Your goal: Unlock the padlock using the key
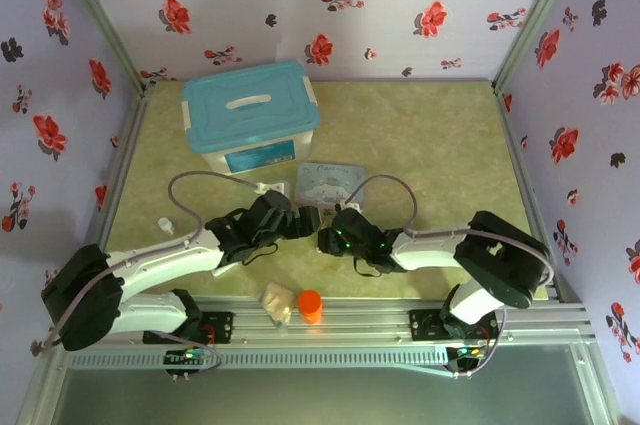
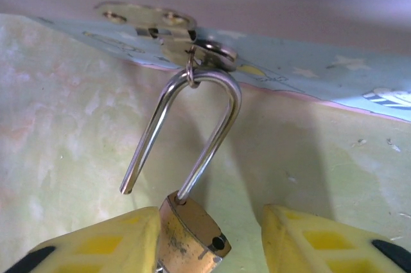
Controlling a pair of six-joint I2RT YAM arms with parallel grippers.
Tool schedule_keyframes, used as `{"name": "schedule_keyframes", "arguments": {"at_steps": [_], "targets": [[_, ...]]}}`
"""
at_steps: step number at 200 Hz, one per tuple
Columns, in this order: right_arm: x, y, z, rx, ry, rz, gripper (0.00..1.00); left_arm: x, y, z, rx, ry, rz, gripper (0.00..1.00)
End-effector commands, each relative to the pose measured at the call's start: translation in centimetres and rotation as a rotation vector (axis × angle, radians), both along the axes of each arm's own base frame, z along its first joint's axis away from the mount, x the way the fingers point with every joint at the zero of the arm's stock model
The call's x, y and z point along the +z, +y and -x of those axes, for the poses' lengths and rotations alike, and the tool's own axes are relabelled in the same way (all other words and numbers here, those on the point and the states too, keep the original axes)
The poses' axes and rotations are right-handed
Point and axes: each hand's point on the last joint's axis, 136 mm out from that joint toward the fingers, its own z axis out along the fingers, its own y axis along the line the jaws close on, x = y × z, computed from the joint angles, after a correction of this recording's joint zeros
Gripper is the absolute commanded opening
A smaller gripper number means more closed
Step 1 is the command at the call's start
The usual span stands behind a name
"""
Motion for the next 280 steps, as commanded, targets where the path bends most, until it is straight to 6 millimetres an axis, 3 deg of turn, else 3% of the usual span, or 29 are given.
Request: {"name": "schedule_keyframes", "arguments": {"at_steps": [1,53,100,133,172,194,217,258,280], "targets": [[-2.4,-0.1,1.2,0.006,0.087,0.052,0.39,0.5,-0.1,-0.3,0.006,-0.011,0.026,0.92],[-2.2,-1.0,1.8,-0.032,0.097,-0.009,0.26,0.6,0.0,-0.5,0.009,-0.018,0.025,0.92],[-2.4,-1.4,2.1,-0.075,0.13,-0.096,0.2,0.8,0.1,-1.4,0.007,-0.036,0.006,0.92],[-2.4,-2.0,1.8,-0.132,0.133,-0.181,0.14,0.7,0.9,-3.9,0.037,-0.072,-0.056,0.93],[-2.8,-3.0,1.4,-0.205,0.145,-0.278,0.11,1.4,-1.0,-8.2,-0.01,-0.155,-0.175,1.0],[-2.7,-2.8,1.1,-0.224,0.142,-0.319,0.09,0.1,-1.3,-10.1,-0.008,-0.16,-0.261,0.99],[-2.8,-2.5,0.8,-0.238,0.137,-0.358,0.07,-1.5,-1.7,-10.8,-0.019,-0.155,-0.314,0.91],[-2.8,-2.6,-0.3,-0.31,0.101,-0.401,0.03,-3.7,-1.5,-9.7,-0.063,-0.141,-0.491,0.82],[-2.9,-2.9,-1.1,-0.39,0.064,-0.4,0.01,-5.9,-1.1,-8.7,-0.091,-0.114,-0.595,0.78]]}}
